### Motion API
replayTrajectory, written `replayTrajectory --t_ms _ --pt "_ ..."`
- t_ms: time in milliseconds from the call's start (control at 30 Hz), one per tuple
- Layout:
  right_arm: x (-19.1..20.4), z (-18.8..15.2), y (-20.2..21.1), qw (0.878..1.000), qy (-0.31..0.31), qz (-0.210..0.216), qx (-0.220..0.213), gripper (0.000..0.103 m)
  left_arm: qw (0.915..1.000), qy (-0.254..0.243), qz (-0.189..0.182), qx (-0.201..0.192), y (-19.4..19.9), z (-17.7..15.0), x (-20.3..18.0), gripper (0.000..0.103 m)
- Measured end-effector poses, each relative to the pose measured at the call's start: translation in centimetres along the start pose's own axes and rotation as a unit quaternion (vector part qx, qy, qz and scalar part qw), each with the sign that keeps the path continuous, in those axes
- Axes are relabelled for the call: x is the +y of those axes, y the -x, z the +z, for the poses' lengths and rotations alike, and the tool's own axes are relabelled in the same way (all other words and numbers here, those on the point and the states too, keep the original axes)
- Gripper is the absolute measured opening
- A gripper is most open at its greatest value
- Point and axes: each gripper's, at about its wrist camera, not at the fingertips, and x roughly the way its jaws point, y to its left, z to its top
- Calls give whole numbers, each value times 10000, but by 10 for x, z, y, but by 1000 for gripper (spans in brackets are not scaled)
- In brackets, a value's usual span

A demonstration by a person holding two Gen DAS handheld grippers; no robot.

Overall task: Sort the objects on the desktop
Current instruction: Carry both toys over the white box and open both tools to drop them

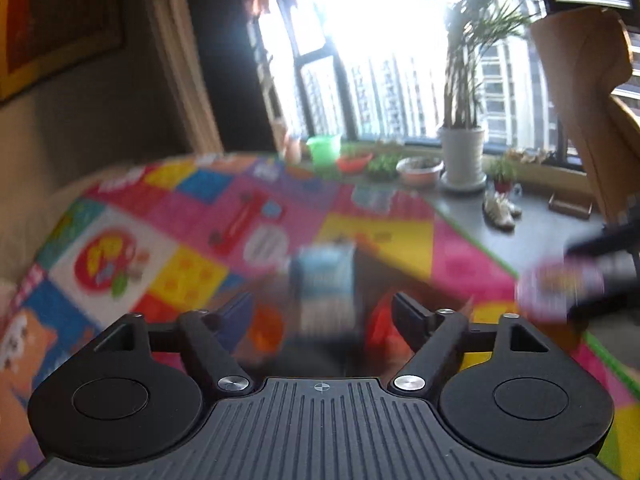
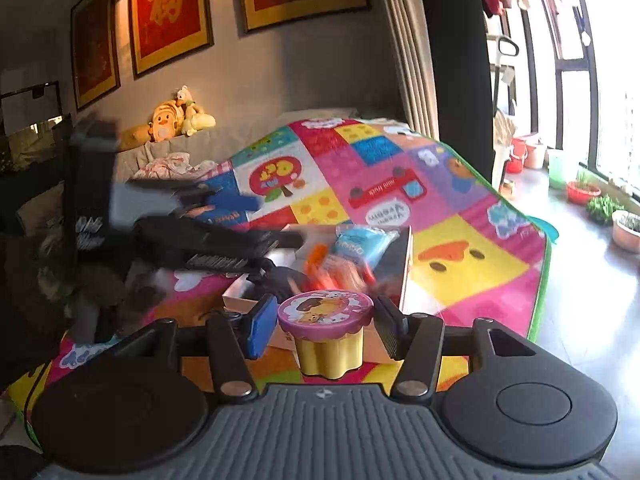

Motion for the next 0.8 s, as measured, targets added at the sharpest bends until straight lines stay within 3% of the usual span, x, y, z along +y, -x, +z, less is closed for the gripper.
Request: replayTrajectory --t_ms 133,333,533,667,800 --pt "-5 5 -14 10000 -29 -2 -26 53 9985 393 99 377 13 -41 23 92" --pt "-1 50 -67 9997 100 78 -199 53 9938 835 235 688 31 -72 39 96" --pt "1 81 -128 9999 -42 -92 102 61 9873 1193 676 802 50 -99 61 100" --pt "1 78 -138 9985 -418 154 328 68 9727 1773 1101 1016 54 -130 87 100" --pt "21 76 -154 9978 -257 209 572 70 9568 2237 1652 855 63 -150 108 100"
